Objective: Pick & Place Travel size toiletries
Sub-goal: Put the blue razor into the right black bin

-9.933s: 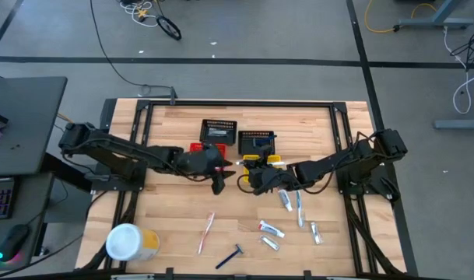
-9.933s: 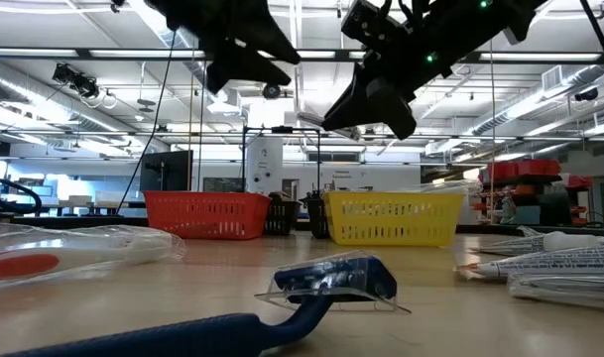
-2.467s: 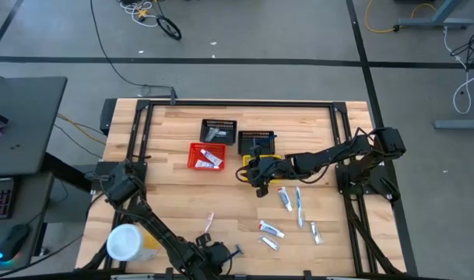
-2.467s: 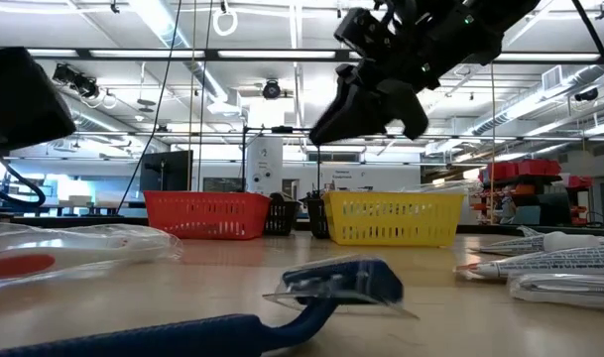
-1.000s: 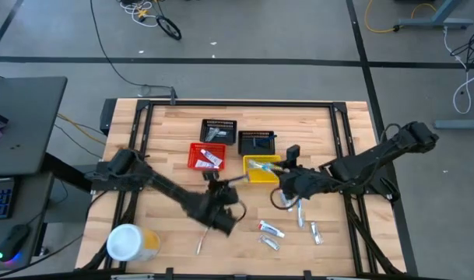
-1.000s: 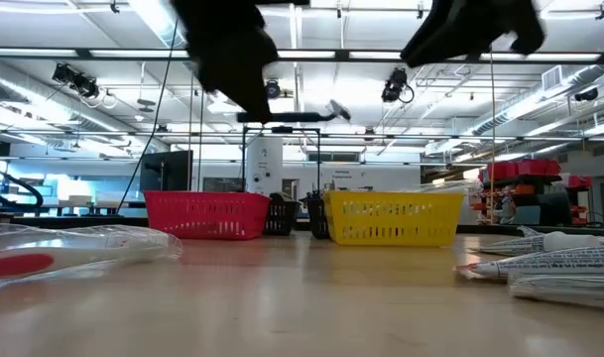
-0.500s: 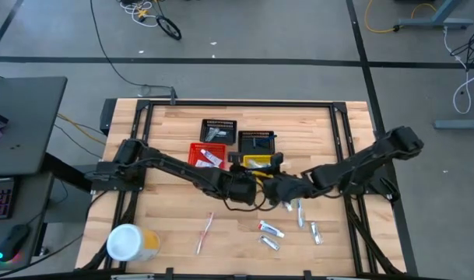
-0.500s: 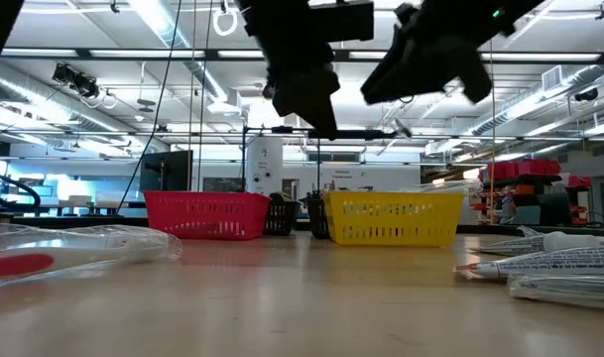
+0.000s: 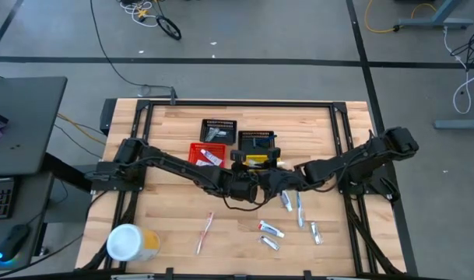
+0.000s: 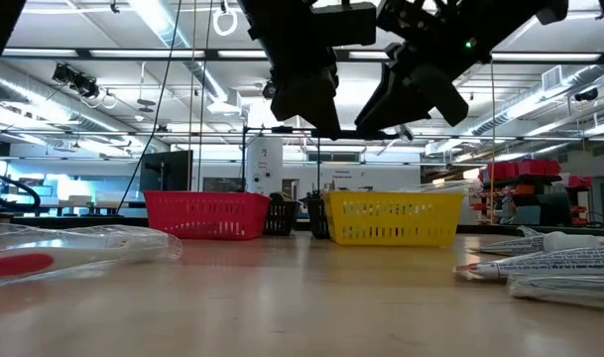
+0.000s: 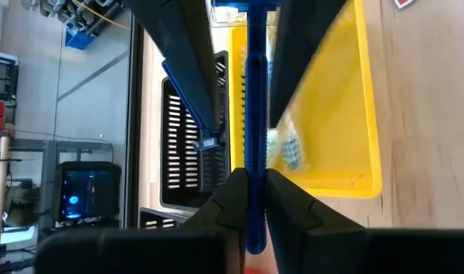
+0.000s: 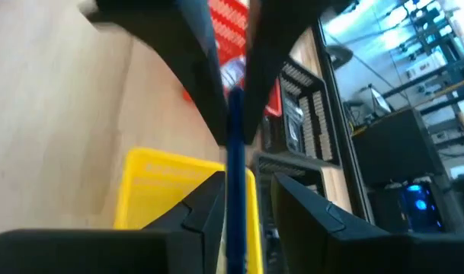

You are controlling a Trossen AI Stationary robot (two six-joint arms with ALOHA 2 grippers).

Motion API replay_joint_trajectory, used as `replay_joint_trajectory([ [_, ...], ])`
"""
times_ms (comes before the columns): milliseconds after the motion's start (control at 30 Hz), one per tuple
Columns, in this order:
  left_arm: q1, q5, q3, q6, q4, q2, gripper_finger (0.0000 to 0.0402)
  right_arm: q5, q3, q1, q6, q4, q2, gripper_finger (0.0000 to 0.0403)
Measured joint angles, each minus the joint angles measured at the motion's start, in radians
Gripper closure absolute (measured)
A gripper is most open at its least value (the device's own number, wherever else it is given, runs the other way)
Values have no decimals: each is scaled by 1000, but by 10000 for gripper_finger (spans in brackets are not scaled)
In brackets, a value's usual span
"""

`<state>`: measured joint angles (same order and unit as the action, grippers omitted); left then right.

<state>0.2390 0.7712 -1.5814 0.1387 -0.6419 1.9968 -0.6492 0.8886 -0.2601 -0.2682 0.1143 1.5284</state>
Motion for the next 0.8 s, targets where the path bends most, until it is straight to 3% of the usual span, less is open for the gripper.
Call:
replay_joint_trajectory([
  [800,3,5,0,14,93,1,369,34,-2,41,44,80,2,320],
])
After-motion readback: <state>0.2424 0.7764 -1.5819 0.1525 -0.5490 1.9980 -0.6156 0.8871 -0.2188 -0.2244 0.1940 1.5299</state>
